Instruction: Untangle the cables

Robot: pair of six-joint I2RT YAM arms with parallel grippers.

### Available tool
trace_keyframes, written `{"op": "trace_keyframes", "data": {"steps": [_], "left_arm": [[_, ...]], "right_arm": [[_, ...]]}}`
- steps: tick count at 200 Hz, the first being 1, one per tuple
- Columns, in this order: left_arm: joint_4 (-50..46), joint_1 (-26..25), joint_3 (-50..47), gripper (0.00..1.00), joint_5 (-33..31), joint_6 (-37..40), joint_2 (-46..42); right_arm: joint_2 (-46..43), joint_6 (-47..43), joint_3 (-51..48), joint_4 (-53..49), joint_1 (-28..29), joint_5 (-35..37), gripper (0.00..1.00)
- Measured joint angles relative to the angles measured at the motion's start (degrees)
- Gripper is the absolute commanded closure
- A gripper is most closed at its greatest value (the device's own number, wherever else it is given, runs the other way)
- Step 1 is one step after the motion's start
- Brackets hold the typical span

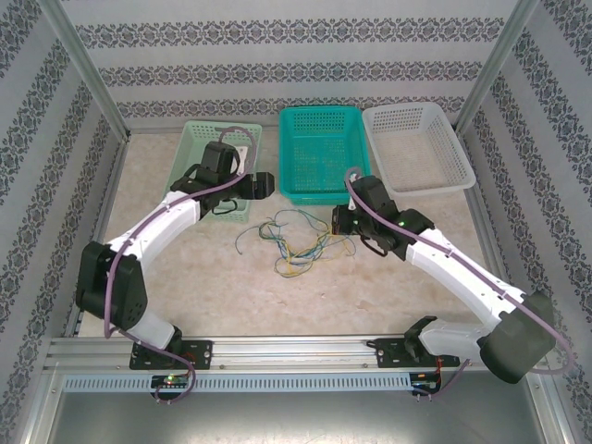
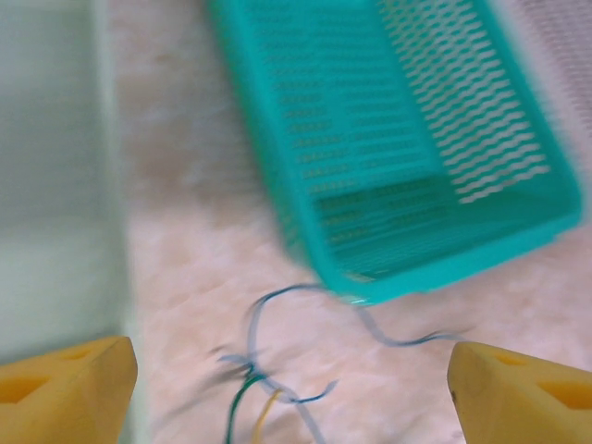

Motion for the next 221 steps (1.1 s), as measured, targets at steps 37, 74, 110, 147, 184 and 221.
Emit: {"op": "trace_keyframes", "data": {"steps": [37, 74, 110, 147, 184, 221], "left_arm": [[6.1, -4.4, 0.5, 0.16, 10.1, 3.0, -0.4], [9.5, -7.4, 2.7, 0.23, 18.9, 1.7, 6.4], [8.8, -8.2, 2.7, 0.26, 21.7, 1.2, 10.2], [8.6, -10.4, 2.7, 0.34, 24.3, 1.3, 10.9], [8.5, -10.8, 2.7, 0.65, 25.7, 1.5, 11.0], [8.4, -10.8, 2.7, 0.98, 26.1, 2.4, 11.7]], "right_arm": [[0.4, -2.9, 1.0, 0.0, 1.9, -0.5, 1.0], [1.1, -2.5, 0.9, 2.6, 2.6, 0.3, 1.0], [0.0, -1.0, -2.2, 7.3, 2.6, 1.7, 1.0], [-2.1, 0.1, -4.3, 9.1, 2.6, 2.4, 1.0], [-5.2, 1.3, -5.6, 10.5, 2.5, 5.0, 1.0], [-9.1, 3.5, -6.7, 12.5, 1.5, 5.2, 1.0]]}}
